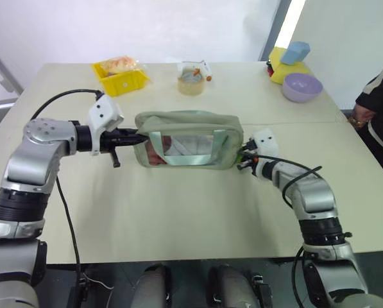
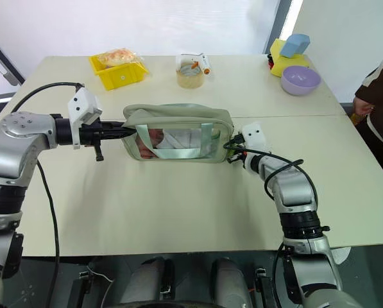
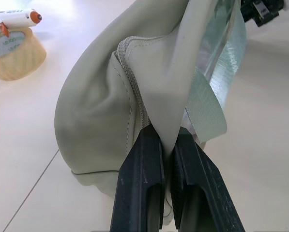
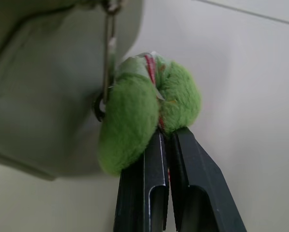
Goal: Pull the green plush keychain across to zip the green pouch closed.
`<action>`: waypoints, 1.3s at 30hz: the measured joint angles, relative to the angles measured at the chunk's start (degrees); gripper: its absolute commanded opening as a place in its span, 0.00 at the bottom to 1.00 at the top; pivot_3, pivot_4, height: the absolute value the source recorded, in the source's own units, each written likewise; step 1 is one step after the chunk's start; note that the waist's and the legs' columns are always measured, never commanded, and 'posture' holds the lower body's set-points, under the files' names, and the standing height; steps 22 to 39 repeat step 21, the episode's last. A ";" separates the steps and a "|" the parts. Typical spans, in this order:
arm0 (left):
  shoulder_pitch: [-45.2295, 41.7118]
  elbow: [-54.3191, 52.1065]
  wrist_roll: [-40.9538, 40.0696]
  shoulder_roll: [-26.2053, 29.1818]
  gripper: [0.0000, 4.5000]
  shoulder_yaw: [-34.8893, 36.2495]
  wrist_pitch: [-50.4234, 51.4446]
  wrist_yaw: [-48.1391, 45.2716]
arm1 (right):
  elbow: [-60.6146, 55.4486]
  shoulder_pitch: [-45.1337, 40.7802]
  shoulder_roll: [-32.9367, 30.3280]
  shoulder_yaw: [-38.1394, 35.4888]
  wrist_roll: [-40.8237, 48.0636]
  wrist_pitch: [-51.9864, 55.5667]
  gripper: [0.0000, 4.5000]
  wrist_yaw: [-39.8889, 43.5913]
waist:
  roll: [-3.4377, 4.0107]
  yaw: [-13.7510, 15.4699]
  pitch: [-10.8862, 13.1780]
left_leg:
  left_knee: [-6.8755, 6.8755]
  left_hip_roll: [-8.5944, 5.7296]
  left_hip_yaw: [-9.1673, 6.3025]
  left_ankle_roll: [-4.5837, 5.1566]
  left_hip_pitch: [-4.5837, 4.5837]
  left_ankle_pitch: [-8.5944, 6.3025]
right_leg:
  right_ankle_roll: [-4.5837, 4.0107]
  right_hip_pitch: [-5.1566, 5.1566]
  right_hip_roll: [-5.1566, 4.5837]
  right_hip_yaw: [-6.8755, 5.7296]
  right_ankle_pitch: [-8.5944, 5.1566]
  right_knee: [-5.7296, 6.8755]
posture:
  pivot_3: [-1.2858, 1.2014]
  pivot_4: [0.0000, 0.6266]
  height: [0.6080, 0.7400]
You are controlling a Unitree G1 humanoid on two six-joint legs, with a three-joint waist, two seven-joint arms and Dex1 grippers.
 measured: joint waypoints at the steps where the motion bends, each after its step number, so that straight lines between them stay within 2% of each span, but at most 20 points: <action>1: 0.00 -0.05 0.00 0.00 0.00 0.02 0.25 0.06 | -0.01 0.07 -0.16 0.11 -0.03 -0.21 0.01 0.05 | 0.00 -0.01 0.00 | 0.00 0.00 0.00 0.00 0.01 0.00 | 0.00 0.00 0.00 0.00 0.00 0.00 | 0.52 0.24 0.99; 4: 0.02 -0.11 0.00 0.00 0.00 0.14 0.38 0.22 | 0.96 -1.17 -2.36 -0.37 0.97 -0.14 0.01 1.82 | 0.00 -0.02 0.00 | -0.01 0.00 0.00 0.01 0.01 0.00 | 0.00 0.00 0.01 0.00 0.00 0.00 | 0.52 0.24 0.99; 5: 0.02 -0.11 -0.04 0.00 0.17 0.23 0.50 0.30 | 1.19 -2.01 -3.33 -1.15 1.79 0.13 0.15 2.68 | 0.00 -0.02 0.00 | -0.01 0.00 0.00 0.01 0.01 -0.01 | 0.00 0.00 0.01 0.00 0.00 0.00 | 0.52 0.24 0.99; 7: 0.00 0.13 -0.39 0.00 0.33 0.38 1.39 0.48 | 1.29 -3.88 -5.93 -2.41 3.83 1.54 0.32 5.60 | 0.03 -0.02 0.02 | -0.02 0.00 0.00 0.01 0.00 -0.01 | 0.00 -0.02 0.01 0.00 0.00 0.00 | 0.52 0.24 0.99; 8: 0.01 0.79 -1.68 0.02 0.41 0.66 3.29 0.27 | 0.74 -6.30 -10.07 -3.71 7.09 3.87 0.39 9.97 | 0.04 0.02 0.05 | -0.04 0.01 -0.01 0.02 -0.03 -0.01 | 0.00 -0.03 0.01 0.01 0.00 -0.01 | 0.52 0.24 0.99; 12: 0.00 1.91 -5.41 2.55 0.84 3.87 7.98 -1.18 | -4.06 -12.55 -21.01 -7.64 15.95 10.27 0.83 20.90 | 0.09 0.01 0.12 | -0.06 0.04 -0.03 0.10 -0.09 -0.06 | 0.00 -0.12 0.05 0.00 0.00 -0.01 | 0.52 0.24 0.99; 13: 0.10 1.85 -6.57 3.67 0.97 5.11 9.38 -1.50 | -6.12 -12.95 -24.10 -7.79 18.00 11.44 0.96 23.86 | 0.08 0.00 0.12 | -0.07 0.08 -0.04 0.19 -0.08 -0.11 | 0.00 -0.11 0.06 0.00 0.00 -0.02 | 0.52 0.24 0.99; 14: 0.25 1.74 -7.56 4.76 0.99 6.45 10.69 -1.57 | -7.75 -13.18 -26.42 -7.94 19.68 12.39 0.99 26.27 | 0.06 -0.06 0.11 | -0.05 0.09 -0.04 0.44 -0.07 -0.25 | 0.00 -0.10 0.07 0.00 0.00 -0.03 | 0.52 0.24 0.99; 16: 0.82 1.15 -8.93 6.24 0.99 9.22 12.90 -0.95 | -10.31 -13.26 -29.08 -7.81 22.68 14.02 0.99 29.54 | 0.06 -0.24 0.11 | 0.01 0.10 -0.01 0.46 -0.03 -0.26 | 0.00 -0.08 0.05 0.02 0.00 -0.07 | 0.52 0.24 0.99; 21: 2.37 -0.55 -11.32 6.89 0.99 13.01 17.16 2.05 | -14.73 -15.54 -30.04 -6.71 27.13 17.12 0.99 31.01 | 0.06 -0.57 0.11 | 0.00 0.14 -0.03 0.44 -0.06 -0.26 | 0.00 -0.08 0.02 0.03 0.00 -0.02 | 0.52 0.24 0.99; 39: 2.37 -0.55 -11.32 6.89 0.99 13.01 17.16 2.05 | -14.73 -15.54 -30.04 -6.71 27.13 17.12 0.99 31.01 | 0.06 -0.57 0.11 | 0.00 0.14 -0.03 0.44 -0.06 -0.26 | 0.00 -0.08 0.02 0.03 0.00 -0.02 | 0.52 0.24 0.99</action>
